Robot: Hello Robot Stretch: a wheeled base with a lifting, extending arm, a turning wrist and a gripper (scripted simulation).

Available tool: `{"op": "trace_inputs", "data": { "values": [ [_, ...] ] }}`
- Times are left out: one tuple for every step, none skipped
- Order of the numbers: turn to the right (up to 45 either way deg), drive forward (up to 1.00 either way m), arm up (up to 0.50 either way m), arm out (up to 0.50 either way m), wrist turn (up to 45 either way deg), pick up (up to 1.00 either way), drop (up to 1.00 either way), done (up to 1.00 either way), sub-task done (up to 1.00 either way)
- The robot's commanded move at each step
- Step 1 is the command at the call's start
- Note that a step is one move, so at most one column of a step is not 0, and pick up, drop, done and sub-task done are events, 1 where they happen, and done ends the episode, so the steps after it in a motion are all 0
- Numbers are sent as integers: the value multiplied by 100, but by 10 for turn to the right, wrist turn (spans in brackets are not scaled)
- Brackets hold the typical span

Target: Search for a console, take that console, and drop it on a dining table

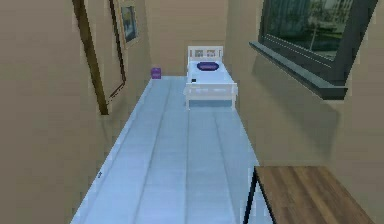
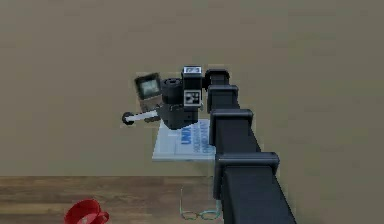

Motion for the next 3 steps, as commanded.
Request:
{"op": "trace_inputs", "data": {
  "values": [
    [0, 0, 0, 0, -450, 0, 0, 0, 0],
    [0, 0, 0, 0, -450, 0, 0, 0, 0],
    [0, 0, 0, 0, -60, 0, 0, 0, 0]
  ]
}}
